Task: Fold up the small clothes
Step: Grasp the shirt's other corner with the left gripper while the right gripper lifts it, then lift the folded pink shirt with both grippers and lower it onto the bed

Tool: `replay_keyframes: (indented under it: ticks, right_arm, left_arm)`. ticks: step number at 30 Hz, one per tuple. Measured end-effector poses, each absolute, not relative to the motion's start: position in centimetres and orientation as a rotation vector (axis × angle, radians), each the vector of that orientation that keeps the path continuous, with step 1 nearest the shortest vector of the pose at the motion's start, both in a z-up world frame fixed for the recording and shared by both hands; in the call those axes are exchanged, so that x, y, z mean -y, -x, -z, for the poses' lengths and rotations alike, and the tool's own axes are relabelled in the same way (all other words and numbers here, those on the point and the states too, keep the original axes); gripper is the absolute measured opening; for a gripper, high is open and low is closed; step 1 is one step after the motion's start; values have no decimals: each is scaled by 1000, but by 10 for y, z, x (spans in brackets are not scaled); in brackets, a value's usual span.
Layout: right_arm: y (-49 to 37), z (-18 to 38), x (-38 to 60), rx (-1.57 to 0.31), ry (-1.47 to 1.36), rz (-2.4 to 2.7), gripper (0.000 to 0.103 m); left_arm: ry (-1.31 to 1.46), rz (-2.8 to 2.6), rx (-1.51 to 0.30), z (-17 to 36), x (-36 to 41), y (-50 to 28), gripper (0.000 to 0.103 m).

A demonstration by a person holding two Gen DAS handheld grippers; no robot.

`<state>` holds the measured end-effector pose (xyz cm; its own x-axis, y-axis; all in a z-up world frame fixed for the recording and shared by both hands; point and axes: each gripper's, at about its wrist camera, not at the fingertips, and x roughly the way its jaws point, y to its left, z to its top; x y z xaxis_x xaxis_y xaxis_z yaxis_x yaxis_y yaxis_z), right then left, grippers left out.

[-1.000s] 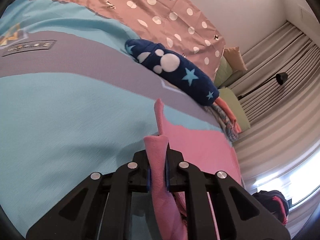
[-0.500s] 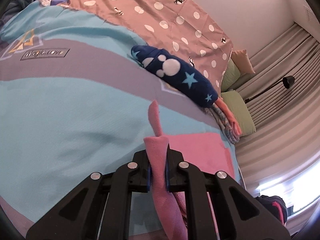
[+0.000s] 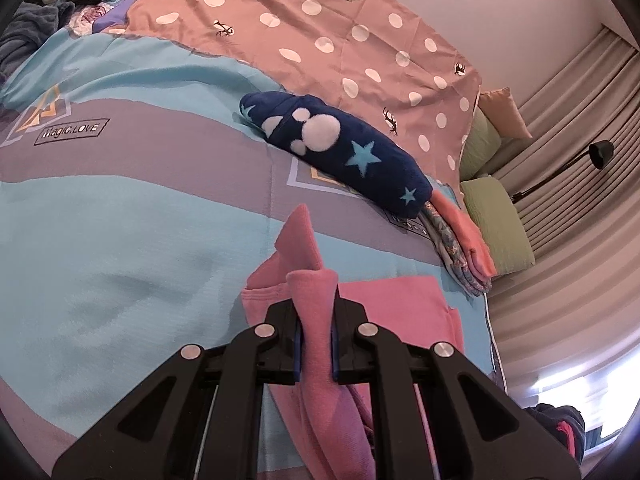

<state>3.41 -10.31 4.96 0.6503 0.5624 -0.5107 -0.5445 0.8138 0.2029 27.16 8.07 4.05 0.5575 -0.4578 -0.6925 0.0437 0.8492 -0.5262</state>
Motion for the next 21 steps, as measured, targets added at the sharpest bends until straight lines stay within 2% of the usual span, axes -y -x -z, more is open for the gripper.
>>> replay_keyframes:
  ticks: [9,21]
  right_arm:
    - [-29,-50,152,-564,-148,-607,4]
    - [-22,-39,222,-545,-292,-525,4]
  left_arm:
    - [392,300,-931,-66,-30,-270,10]
    - [229,352,-966,-74,81,-285,10]
